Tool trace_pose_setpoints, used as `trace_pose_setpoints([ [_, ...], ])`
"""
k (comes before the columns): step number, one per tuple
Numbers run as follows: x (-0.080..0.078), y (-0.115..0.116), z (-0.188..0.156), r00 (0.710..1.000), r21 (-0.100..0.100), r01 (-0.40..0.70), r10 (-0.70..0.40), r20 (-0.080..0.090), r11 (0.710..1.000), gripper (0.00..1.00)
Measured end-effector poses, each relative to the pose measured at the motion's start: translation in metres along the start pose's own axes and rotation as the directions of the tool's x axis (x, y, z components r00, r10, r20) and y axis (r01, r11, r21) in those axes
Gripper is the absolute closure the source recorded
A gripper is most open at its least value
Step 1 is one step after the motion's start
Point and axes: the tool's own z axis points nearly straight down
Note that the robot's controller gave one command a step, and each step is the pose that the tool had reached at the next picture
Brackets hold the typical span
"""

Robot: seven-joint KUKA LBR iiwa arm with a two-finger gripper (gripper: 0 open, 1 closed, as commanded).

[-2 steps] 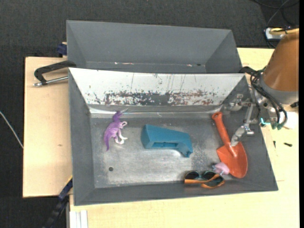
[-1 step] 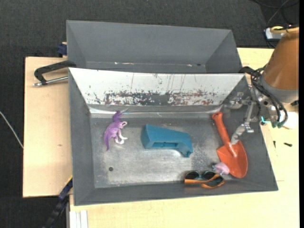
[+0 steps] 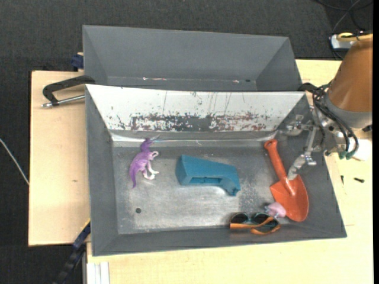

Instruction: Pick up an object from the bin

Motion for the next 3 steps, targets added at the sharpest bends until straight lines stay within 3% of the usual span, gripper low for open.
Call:
trace_pose_setpoints([
  [2, -0.006, 0.009, -0.01, 0.992, 0.003, 0.123, -0.123, 0.005, 0.992, 0.0],
  [3, 0.019, 0.012, -0.007, 0.942, -0.002, 0.336, -0.336, -0.002, 0.942, 0.0],
])
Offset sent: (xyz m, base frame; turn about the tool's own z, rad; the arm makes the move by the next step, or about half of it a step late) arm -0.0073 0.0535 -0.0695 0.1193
